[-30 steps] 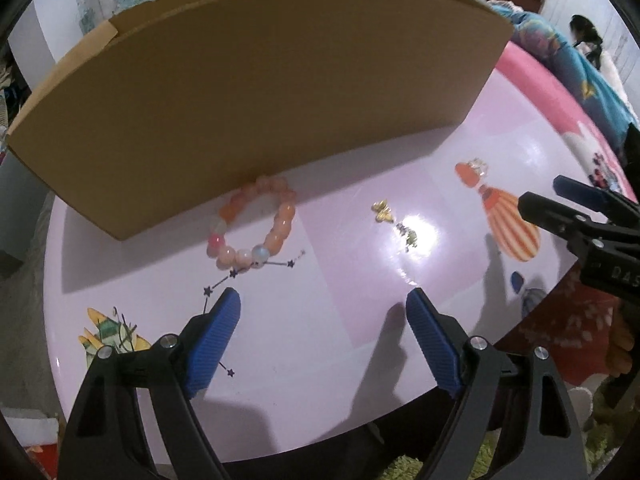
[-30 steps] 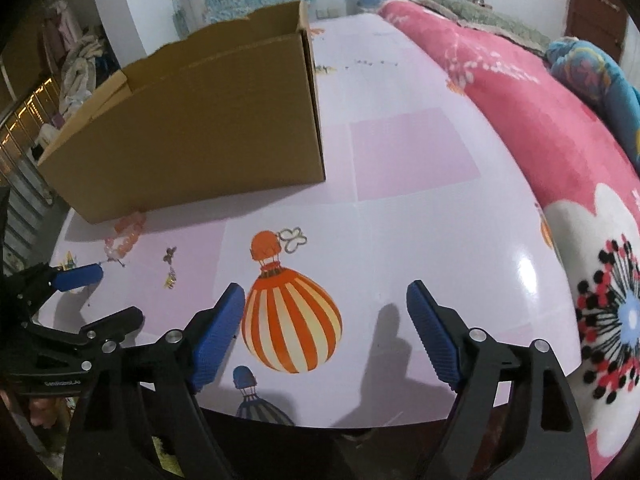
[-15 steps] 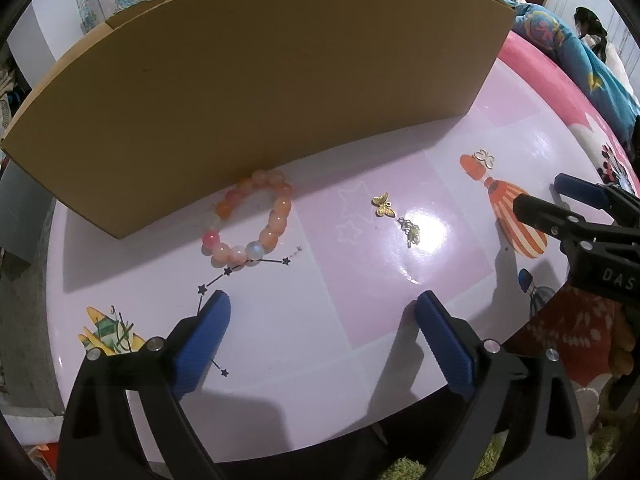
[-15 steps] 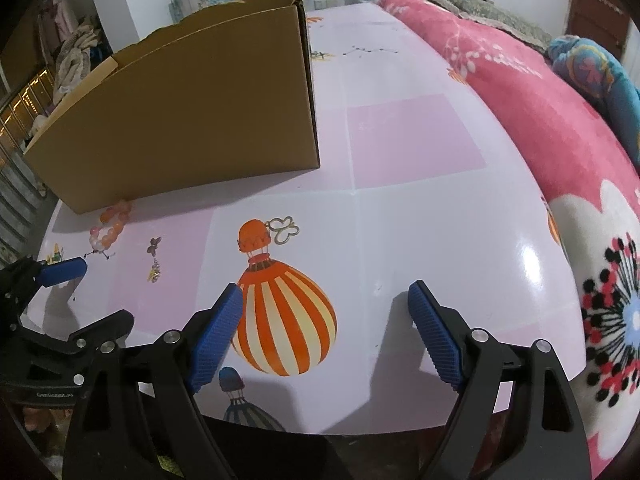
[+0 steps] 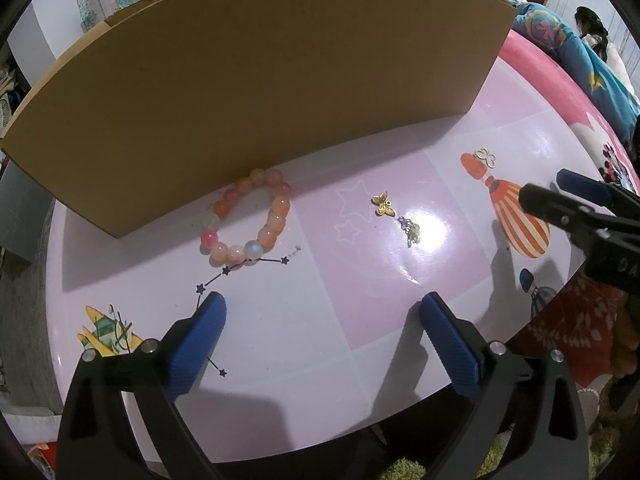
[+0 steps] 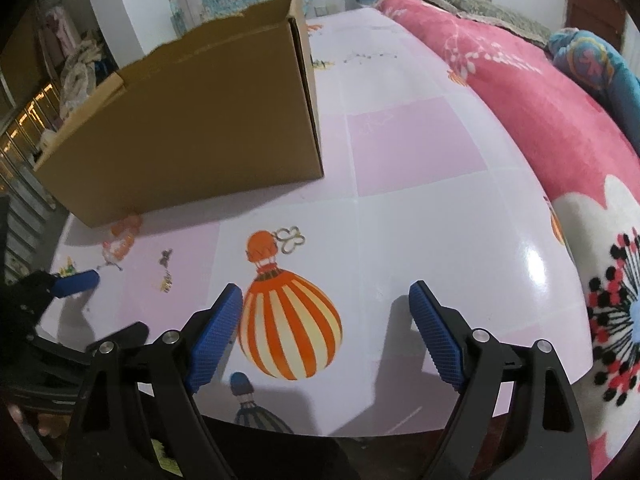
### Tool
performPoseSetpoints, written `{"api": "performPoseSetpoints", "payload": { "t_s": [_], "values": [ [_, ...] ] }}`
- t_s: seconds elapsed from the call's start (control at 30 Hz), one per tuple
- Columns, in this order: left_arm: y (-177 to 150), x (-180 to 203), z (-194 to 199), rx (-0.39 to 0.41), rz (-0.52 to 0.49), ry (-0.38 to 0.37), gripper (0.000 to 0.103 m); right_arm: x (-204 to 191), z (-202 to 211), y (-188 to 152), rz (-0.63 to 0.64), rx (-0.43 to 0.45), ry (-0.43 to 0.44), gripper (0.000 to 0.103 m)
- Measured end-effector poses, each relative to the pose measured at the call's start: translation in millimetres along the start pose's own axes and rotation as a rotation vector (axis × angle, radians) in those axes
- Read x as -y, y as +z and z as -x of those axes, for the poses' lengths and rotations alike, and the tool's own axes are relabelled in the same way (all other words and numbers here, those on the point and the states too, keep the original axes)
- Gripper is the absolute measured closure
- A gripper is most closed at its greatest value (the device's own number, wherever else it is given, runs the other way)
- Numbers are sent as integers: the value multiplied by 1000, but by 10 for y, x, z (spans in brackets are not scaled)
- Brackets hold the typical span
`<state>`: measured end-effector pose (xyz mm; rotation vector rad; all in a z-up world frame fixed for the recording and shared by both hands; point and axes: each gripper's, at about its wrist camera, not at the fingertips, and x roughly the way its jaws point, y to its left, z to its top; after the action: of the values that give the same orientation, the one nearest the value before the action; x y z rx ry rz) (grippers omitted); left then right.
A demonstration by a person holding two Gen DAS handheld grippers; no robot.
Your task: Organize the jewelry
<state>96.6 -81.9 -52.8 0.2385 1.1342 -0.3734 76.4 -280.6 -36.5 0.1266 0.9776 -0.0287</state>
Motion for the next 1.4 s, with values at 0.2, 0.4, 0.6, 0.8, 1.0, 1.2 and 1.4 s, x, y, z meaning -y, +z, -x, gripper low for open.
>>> {"api": "performPoseSetpoints", "payload": {
  "t_s": [0.2,0.4,0.6,0.8,1.0,1.2,1.4],
  "values": [
    [-15,-26,109,61,20,-44,7,-4,87,52,-15,47,55,22],
    [25,11,306,181,29,-207,14,38,99,71,-41,72,83,22],
    [131,151,245,197,11,-280,46,80,91,36,-57,80,103,22],
    [196,264,66,171,-47,-250,76,134,62,7,-62,83,121,23],
    [165,388,3,176,-142,-156,92,175,45,-3,-70,84,118,24],
    [107,353,18,197,-174,-123,100,180,67,8,-74,92,114,27],
    [1,115,91,199,-107,-135,101,90,143,33,-45,120,137,29]
  ]
}}
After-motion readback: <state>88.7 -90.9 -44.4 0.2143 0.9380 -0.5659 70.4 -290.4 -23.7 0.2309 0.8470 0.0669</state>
